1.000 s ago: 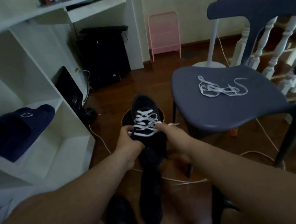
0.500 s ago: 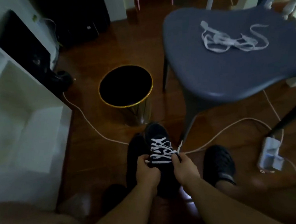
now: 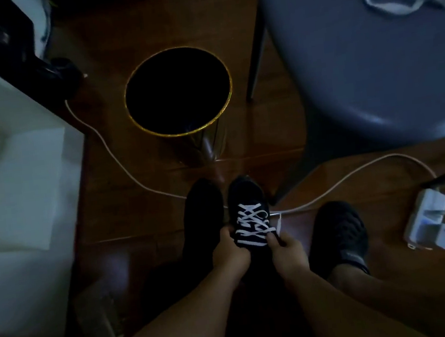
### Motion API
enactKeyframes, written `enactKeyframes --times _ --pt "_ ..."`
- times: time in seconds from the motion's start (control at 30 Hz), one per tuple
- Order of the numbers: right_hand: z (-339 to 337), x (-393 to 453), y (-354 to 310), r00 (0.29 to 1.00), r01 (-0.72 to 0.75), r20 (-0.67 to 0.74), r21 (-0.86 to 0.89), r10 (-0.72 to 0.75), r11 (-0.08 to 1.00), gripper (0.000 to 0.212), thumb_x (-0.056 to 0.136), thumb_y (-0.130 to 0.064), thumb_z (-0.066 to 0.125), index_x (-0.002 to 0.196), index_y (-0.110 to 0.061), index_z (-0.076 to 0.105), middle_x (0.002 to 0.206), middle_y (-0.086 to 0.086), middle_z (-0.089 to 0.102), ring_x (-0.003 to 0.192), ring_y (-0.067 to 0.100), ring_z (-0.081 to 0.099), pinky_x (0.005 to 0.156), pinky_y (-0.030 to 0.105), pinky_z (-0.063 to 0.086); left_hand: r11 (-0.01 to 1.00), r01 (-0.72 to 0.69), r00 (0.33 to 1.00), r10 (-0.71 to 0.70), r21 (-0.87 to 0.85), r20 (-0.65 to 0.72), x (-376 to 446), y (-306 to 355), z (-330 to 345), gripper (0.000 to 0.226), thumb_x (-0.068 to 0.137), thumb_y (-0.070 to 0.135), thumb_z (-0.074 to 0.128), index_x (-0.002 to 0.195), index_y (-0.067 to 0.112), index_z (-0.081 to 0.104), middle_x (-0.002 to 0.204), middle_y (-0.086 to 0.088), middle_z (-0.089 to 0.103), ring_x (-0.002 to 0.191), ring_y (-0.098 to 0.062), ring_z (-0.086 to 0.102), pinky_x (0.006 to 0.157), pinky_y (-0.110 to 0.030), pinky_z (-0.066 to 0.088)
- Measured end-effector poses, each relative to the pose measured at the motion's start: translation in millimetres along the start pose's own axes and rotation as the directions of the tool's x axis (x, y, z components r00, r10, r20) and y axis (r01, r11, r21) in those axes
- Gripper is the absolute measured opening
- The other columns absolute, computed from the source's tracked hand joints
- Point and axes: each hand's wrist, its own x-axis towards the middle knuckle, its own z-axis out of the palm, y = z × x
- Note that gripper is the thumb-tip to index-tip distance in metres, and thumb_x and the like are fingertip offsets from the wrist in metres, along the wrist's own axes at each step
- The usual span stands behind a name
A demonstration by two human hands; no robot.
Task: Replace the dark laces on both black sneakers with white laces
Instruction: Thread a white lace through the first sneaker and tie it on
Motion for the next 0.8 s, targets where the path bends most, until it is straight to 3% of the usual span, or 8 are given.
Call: enactKeyframes --times 0.1,0.17,0.3,0.5,0.57,0.63,0.7,0.8 --pt "-6.4 6.3 4.2 0.998 -0.047 0.056 0.123 0.041 0.991 0.02 0.09 -0.042 0.066 0.105 -0.034 0.076 0.097 -0.008 0.079 0.098 0.019 0.074 0.099 0.047 0.056 0.997 0.032 0.997 -0.028 -0.065 0.067 5.3 2.7 -5.6 0.044 0.093 0.039 0.065 0.135 0.04 0.051 0.119 0.003 0.066 0.104 -0.023 0.066 0.098 -0.042 0.057" --pt "-12.3 4.1 -6.1 0.993 -0.11 0.075 0.282 0.093 0.953 0.019 0.088 -0.027 0.07 0.103 -0.031 0.079 0.098 0.0 0.08 0.098 0.027 0.076 0.097 0.05 0.057 0.987 0.063 0.994 -0.048 -0.149 0.102 10.6 4.6 -9.1 0.041 0.096 0.024 0.061 0.134 0.037 0.053 0.108 0.004 0.064 0.101 -0.023 0.065 0.096 -0.043 0.058" --pt "-28.6 3.8 -29.7 0.963 -0.267 0.143 0.425 0.227 0.865 0.015 0.095 -0.008 0.063 0.101 -0.008 0.077 0.091 0.017 0.079 0.078 0.033 0.075 0.061 0.036 0.06 0.956 0.084 0.996 -0.079 -0.28 0.026 18.6 5.6 -25.3 0.044 0.096 0.015 0.049 0.135 0.036 0.049 0.107 -0.008 0.065 0.094 -0.03 0.065 0.077 -0.038 0.055" --pt "-39.2 18.3 -24.8 0.966 -0.256 0.064 0.375 0.25 0.891 0.014 0.096 -0.017 0.07 0.103 -0.006 0.074 0.09 0.018 0.076 0.069 0.031 0.071 0.049 0.032 0.054 0.996 -0.053 0.996 0.058 0.077 -0.065 27.3 10.0 -38.7 0.031 0.108 0.04 0.044 0.135 0.03 0.055 0.111 -0.007 0.065 0.092 -0.026 0.063 0.077 -0.035 0.05" --pt "-38.8 22.2 -29.6 0.985 -0.168 0.017 0.328 0.172 0.93 0.009 0.094 -0.016 0.072 0.095 -0.007 0.075 0.081 0.015 0.075 0.064 0.03 0.07 0.052 0.037 0.058 0.977 -0.139 0.986 0.152 0.161 -0.072 29.1 14.1 -39.1 0.026 0.11 0.036 0.046 0.13 0.027 0.06 0.104 -0.001 0.064 0.086 -0.02 0.06 0.077 -0.033 0.049" --pt "-38.3 24.0 -40.1 0.996 -0.082 -0.002 0.266 0.086 0.961 0.007 0.093 -0.008 0.071 0.086 -0.007 0.075 0.078 0.013 0.076 0.07 0.029 0.073 0.07 0.044 0.063 0.957 -0.226 0.966 0.245 0.183 -0.088 32.0 18.3 -36.7 0.023 0.11 0.03 0.05 0.128 0.025 0.064 0.114 -0.001 0.069 0.095 -0.02 0.063 0.082 -0.03 0.049" --pt "-36.9 26.6 -52.7 0.999 -0.038 0.034 0.203 0.031 0.978 0.01 0.096 -0.009 0.069 0.087 -0.007 0.075 0.08 0.011 0.076 0.074 0.025 0.073 0.074 0.039 0.061 0.951 -0.284 0.953 0.294 0.126 -0.075 35.6 20.2 -31.6 0.023 0.109 0.024 0.052 0.127 0.024 0.068 0.125 -0.002 0.07 0.108 -0.022 0.064 0.087 -0.028 0.047" --pt "-31.7 36.7 -64.1 0.992 -0.025 0.127 0.12 0.01 0.992 0.012 0.095 -0.013 0.071 0.085 -0.009 0.077 0.082 0.011 0.077 0.081 0.028 0.075 0.08 0.044 0.063 0.957 -0.286 0.956 0.289 0.058 -0.047 37.5 19.8 -23.3 0.02 0.11 0.024 0.052 0.119 0.025 0.069 0.122 -0.002 0.07 0.102 -0.019 0.062 0.087 -0.031 0.05"
